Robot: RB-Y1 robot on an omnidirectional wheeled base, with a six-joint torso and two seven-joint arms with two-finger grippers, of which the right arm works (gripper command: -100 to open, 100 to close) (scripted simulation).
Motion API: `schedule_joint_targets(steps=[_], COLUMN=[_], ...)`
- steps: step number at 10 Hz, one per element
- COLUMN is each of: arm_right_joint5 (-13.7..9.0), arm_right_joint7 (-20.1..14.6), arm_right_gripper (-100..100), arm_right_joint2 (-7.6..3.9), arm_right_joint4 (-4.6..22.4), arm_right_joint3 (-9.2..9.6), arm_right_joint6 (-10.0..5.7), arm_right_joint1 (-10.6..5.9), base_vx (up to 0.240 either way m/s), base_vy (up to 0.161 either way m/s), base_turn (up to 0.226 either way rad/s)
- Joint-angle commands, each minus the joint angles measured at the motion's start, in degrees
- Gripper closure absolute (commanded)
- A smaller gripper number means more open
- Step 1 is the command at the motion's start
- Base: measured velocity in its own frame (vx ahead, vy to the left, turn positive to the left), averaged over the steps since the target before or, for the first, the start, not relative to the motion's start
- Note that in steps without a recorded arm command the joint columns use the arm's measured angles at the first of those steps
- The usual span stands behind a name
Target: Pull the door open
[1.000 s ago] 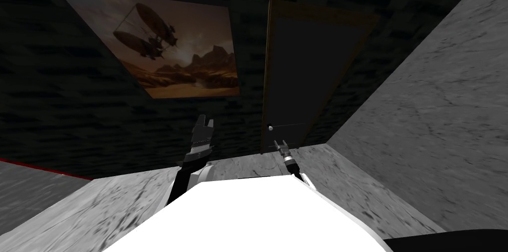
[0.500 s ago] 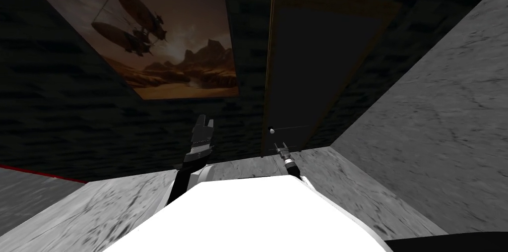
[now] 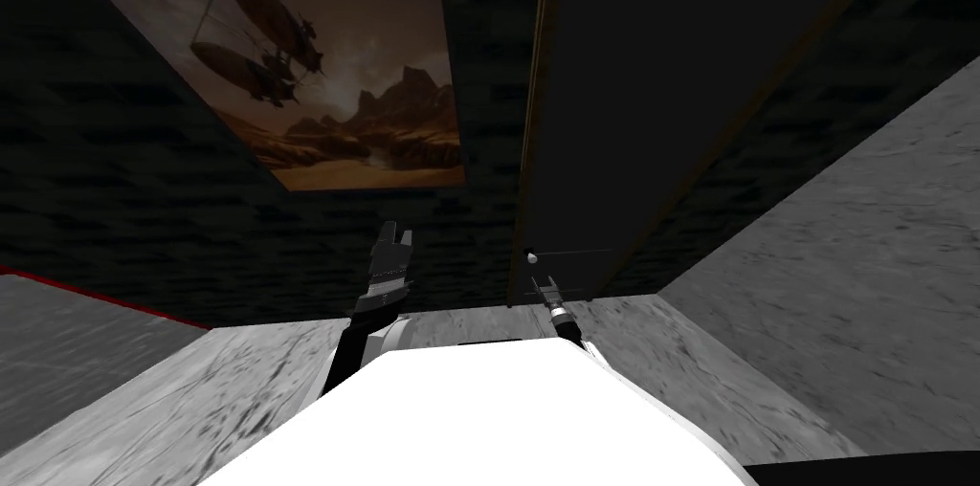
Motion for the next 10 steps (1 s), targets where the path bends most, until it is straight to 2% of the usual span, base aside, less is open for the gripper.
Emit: schedule_joint_targets(steps=[1,5,6,7,8,10], arm_right_joint5=[-0.7,-3.2,-3.2,-3.7,-4.7,-5.8], arm_right_joint7=[0.7,2.5,2.5,2.8,3.5,4.4], arm_right_gripper=[-100,-100,-100,-100,-100,-100], arm_right_joint2=[-0.06,-0.33,-0.33,-0.38,-0.49,-0.62], arm_right_joint4=[1.7,5.2,5.2,6.0,7.3,9.0], arm_right_joint3=[-1.39,-6.09,-6.09,-7.07,-8.93,-11.17], arm_right_joint6=[-0.53,-0.51,-0.51,-0.5,-0.5,-0.48], arm_right_joint1=[-0.8,-2.93,-2.93,-3.37,-4.21,-5.22], base_vx=[0.025,0.049,0.05,0.037,0.064,0.072], base_vy=[0.019,-0.002,-0.029,-0.023,-0.038,-0.056], base_turn=[0.199,0.24,0.051,0.164,0.355,0.274])
